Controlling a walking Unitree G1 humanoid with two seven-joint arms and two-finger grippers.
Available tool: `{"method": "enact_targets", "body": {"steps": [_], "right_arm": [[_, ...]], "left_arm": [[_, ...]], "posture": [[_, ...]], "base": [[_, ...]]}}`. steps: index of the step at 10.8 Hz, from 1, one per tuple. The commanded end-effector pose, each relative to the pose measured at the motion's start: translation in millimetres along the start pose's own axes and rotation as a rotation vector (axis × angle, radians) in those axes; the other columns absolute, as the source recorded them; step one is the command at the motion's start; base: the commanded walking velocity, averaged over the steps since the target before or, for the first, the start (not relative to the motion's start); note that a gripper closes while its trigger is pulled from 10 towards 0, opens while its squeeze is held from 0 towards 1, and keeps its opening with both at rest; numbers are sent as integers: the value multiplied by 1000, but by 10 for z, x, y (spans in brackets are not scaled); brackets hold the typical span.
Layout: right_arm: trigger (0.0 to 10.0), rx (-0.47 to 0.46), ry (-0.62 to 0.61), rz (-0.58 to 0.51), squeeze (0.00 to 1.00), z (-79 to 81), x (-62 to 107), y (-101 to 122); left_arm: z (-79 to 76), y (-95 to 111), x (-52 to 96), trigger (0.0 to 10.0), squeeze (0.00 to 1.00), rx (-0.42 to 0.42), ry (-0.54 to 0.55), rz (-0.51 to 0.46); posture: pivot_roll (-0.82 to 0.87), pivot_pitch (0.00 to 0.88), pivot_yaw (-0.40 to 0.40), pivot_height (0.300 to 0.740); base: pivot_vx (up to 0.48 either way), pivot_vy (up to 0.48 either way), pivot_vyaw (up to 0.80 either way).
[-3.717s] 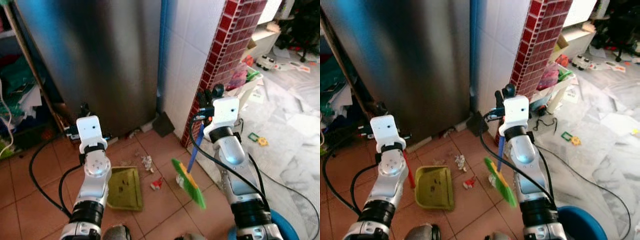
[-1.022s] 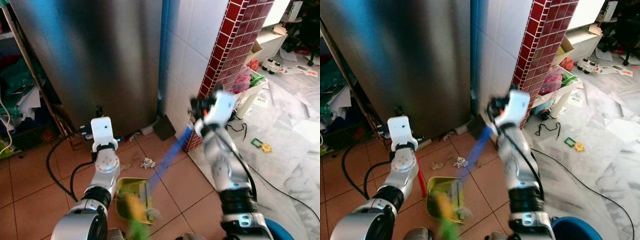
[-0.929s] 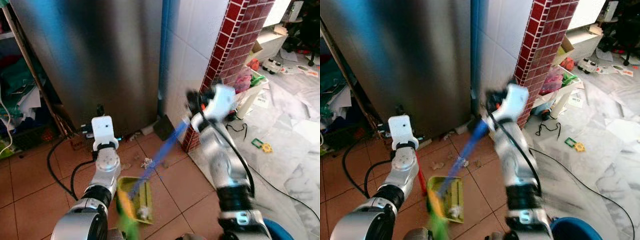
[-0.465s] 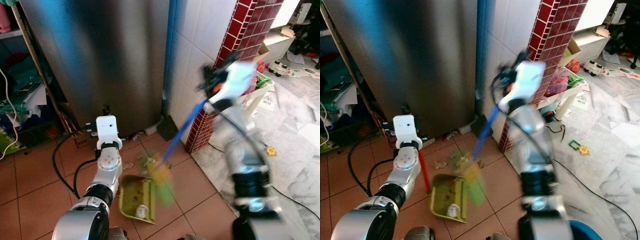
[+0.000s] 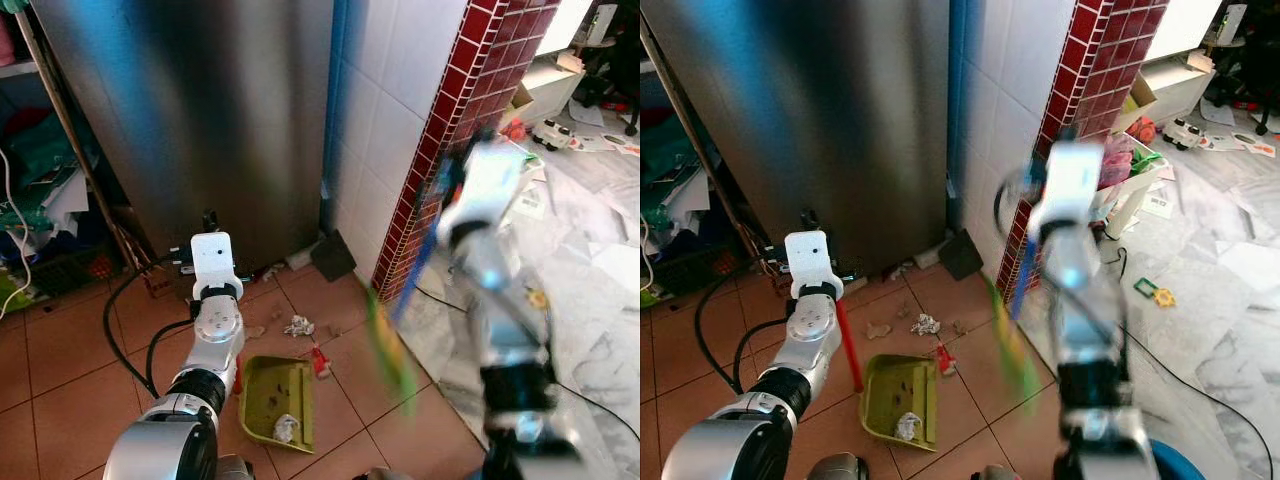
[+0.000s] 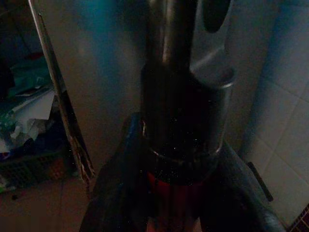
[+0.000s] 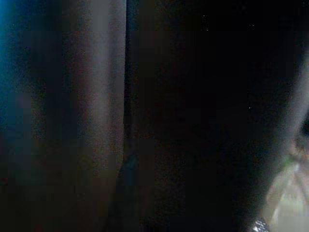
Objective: Sweep floor
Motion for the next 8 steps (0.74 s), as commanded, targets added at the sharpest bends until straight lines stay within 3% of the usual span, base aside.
{"method": "enact_targets", "body": {"steps": [1, 4, 8], "right_arm": [[10000, -24, 21, -24, 0, 74, -17, 67], [10000, -137, 44, 96, 0, 163, 43, -194], [10000, -487, -93, 238, 0, 154, 33, -355]], "left_arm": [[-22, 93, -34, 10000, 0, -19, -14, -43], [-30, 71, -35, 10000, 0, -26, -16, -27], [-29, 57, -34, 10000, 0, -24, -23, -21]], "posture": [[-110, 14, -5, 740], [-107, 6, -8, 740], [-108, 0, -3, 740]], "base": [[0, 0, 0], [0, 0, 0], [0, 0, 0]]}}
Point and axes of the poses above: a point about 5 cm out from each wrist's last joint towards the gripper, its own x axis pointing back from the gripper into the wrist, its own y axis along the axis of the wrist's last joint, z = x × y, the point moved 3 cm from there along -x, pointing out of the wrist towards the gripper, and after that the axes turned 4 degrees about -x, right-handed, at the moved point
